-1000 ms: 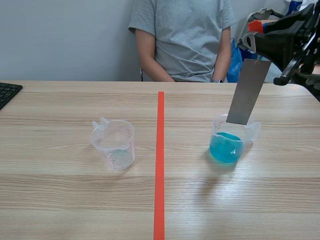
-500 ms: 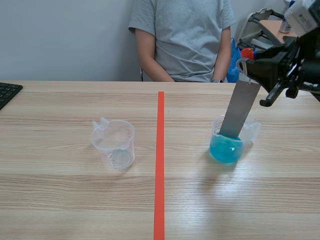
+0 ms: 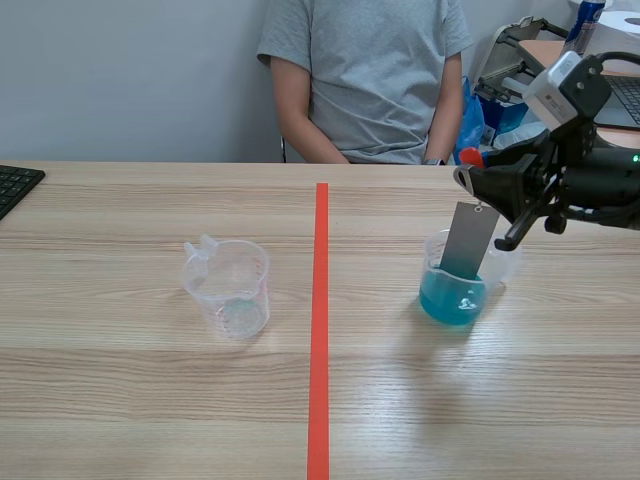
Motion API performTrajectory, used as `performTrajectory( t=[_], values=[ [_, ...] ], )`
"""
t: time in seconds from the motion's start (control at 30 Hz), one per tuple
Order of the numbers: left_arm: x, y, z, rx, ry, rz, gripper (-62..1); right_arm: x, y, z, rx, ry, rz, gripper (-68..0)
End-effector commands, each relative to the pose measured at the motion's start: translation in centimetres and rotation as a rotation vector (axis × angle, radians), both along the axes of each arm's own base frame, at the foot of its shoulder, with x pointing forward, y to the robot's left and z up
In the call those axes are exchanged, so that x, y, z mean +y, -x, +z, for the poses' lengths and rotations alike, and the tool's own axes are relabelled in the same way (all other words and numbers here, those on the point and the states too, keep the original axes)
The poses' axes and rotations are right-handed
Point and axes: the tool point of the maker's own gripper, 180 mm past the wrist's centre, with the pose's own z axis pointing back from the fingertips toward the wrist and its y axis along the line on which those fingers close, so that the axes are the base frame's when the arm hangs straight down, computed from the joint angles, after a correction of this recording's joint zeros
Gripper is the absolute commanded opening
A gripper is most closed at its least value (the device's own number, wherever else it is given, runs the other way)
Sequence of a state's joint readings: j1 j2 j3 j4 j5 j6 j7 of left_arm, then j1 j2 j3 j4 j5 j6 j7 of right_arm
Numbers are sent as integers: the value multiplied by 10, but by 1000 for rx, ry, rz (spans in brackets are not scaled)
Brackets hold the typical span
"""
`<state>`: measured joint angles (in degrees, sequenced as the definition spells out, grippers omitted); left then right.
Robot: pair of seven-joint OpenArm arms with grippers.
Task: Do the redox reaction experiment.
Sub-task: 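Lower the plate into the blue solution, then hold the plate still in the solution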
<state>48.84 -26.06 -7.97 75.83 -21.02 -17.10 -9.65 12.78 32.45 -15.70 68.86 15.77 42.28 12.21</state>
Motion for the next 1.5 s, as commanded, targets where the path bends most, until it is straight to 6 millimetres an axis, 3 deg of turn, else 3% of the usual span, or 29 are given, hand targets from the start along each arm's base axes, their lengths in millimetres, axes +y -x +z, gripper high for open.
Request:
performTrajectory(
  t=[0.0, 1.23, 1.47],
  values=[
    [2, -5, 5, -24, 3, 1, -558, 4, -6, 21, -55, -26, 18, -662],
    [2, -5, 5, -23, 2, 0, -558, 4, -5, 17, -49, 2, 22, -662],
    [2, -5, 5, -24, 3, 1, -558, 1, -5, 24, -65, 18, 28, -662]
  ],
)
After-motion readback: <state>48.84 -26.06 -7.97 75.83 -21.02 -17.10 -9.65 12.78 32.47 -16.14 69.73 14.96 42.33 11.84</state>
